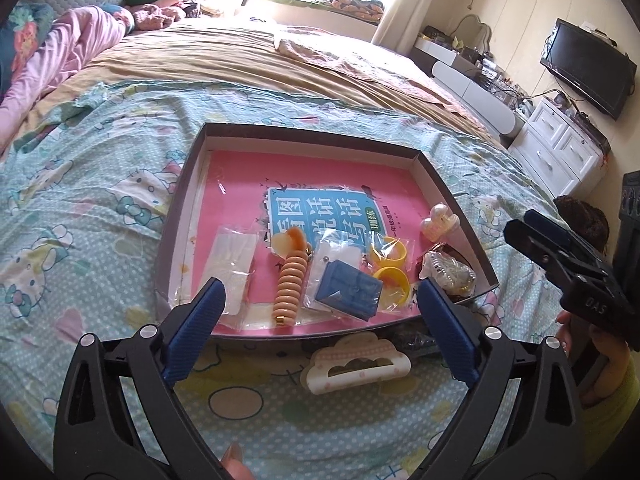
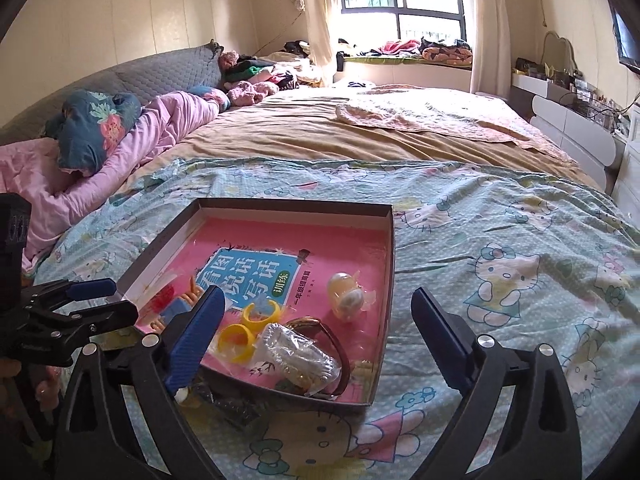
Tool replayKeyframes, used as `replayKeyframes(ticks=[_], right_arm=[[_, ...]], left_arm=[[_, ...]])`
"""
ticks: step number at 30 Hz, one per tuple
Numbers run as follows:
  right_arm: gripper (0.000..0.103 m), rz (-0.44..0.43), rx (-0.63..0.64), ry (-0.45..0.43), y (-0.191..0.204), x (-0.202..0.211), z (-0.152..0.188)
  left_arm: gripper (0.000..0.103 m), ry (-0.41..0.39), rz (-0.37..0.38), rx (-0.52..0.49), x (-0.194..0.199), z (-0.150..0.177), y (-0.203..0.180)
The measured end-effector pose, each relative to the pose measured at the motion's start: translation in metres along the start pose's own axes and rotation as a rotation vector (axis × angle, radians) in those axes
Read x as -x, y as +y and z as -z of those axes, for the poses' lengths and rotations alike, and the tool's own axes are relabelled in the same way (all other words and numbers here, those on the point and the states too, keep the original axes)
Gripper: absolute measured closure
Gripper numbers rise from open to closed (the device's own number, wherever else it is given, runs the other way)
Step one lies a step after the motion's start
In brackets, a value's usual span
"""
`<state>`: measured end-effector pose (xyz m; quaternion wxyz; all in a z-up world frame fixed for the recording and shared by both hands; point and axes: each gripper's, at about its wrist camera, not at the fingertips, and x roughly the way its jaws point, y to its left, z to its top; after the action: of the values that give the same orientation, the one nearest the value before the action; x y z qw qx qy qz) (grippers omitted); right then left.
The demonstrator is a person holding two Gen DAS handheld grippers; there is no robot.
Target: Organize jewelry
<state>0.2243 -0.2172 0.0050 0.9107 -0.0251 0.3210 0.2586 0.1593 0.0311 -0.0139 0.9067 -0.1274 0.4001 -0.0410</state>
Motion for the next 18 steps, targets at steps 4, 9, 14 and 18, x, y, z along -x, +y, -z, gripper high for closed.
replayKeyframes(ticks=[4, 9, 14, 18], right_arm=[[0.009, -0.010, 0.007, -0.002, 0.002, 0.011, 0.005], [0.009, -0.013, 0.029, 0.009, 0.007, 0.021, 0.013], [0.009, -0.019, 0.045, 0.033, 0.009, 0.027, 0.026], [0.009, -0.021, 0.062, 0.063, 0.010, 0.028, 0.037]], left_arm=[[0.013, 0.004, -0.013, -0.009, 0.006, 0.005, 0.001], [0.012, 0.029, -0.032, -0.026, 0.010, 0.016, -0.001], [0.010, 0.067, -0.042, -0.054, 0.006, 0.030, -0.005], [0.010, 0.096, -0.038, -0.067, 0.000, 0.038, -0.010]])
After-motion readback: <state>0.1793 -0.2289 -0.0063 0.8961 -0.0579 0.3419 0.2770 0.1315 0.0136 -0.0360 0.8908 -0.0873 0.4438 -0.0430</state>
